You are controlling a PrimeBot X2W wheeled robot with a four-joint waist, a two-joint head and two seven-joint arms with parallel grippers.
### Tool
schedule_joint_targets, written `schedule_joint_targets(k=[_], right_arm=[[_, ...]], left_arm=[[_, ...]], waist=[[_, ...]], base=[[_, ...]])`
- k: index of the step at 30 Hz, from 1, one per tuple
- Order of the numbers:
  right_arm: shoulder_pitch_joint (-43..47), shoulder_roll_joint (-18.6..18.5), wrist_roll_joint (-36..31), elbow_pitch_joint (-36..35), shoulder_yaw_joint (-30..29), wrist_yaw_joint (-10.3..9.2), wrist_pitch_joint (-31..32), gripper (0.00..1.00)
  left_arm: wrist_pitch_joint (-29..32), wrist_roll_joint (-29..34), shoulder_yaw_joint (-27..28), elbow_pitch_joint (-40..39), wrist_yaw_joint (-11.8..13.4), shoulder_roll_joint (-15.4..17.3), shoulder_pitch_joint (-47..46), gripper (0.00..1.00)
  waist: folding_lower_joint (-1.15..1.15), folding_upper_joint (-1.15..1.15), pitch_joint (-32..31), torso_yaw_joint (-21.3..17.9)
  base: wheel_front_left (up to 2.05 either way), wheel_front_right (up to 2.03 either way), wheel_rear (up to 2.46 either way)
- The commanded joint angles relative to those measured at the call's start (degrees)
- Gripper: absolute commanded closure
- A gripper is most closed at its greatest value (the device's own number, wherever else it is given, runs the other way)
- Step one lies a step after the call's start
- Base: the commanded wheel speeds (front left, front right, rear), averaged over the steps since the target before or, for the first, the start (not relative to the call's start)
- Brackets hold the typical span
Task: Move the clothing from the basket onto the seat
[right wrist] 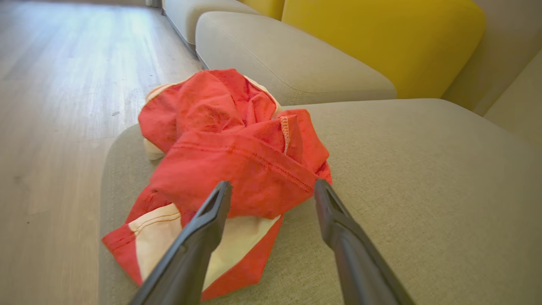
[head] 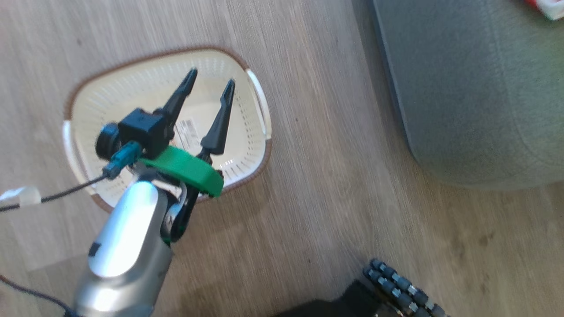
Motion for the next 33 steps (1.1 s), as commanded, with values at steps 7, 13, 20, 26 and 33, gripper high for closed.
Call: schedule_joint_targets(k=[7,13,20,26,33], right_arm=[[16.7,3.6,-6.3,-16.3,-1.3,-0.01,-1.0,0.0],[25.7,13.8,-14.8,-27.9,-1.6,-0.01,-1.0,0.0],[31.9,20.8,-18.4,-32.6,2.7,-0.01,-1.0,0.0],[35.0,24.1,-21.5,-31.1,5.0,-0.01,-1.0,0.0],[39.3,26.4,-22.2,-29.2,3.5,-0.01,-1.0,0.0]], left_arm=[[-0.3,-1.0,7.2,-0.8,1.3,-1.5,6.1,0.0],[-0.3,0.4,12.9,0.2,1.1,-2.3,10.8,0.0],[-0.3,2.1,18.0,1.3,0.4,-3.4,14.1,0.0],[-0.3,3.5,22.2,2.1,0.2,-4.3,16.9,0.0],[-0.3,3.4,25.1,2.1,-0.4,-4.9,21.0,0.0]], waist=[[0.01,0.0,-12.2,6.6],[0.01,0.0,-17.8,10.8],[0.01,0.0,-21.7,14.0],[0.01,0.0,-25.2,15.8],[0.01,0.0,-29.6,17.2]], base=[[0.0,0.0,0.0],[0.0,0.0,0.0],[0.0,0.0,0.0],[0.0,0.0,0.0],[0.0,0.0,0.0]])
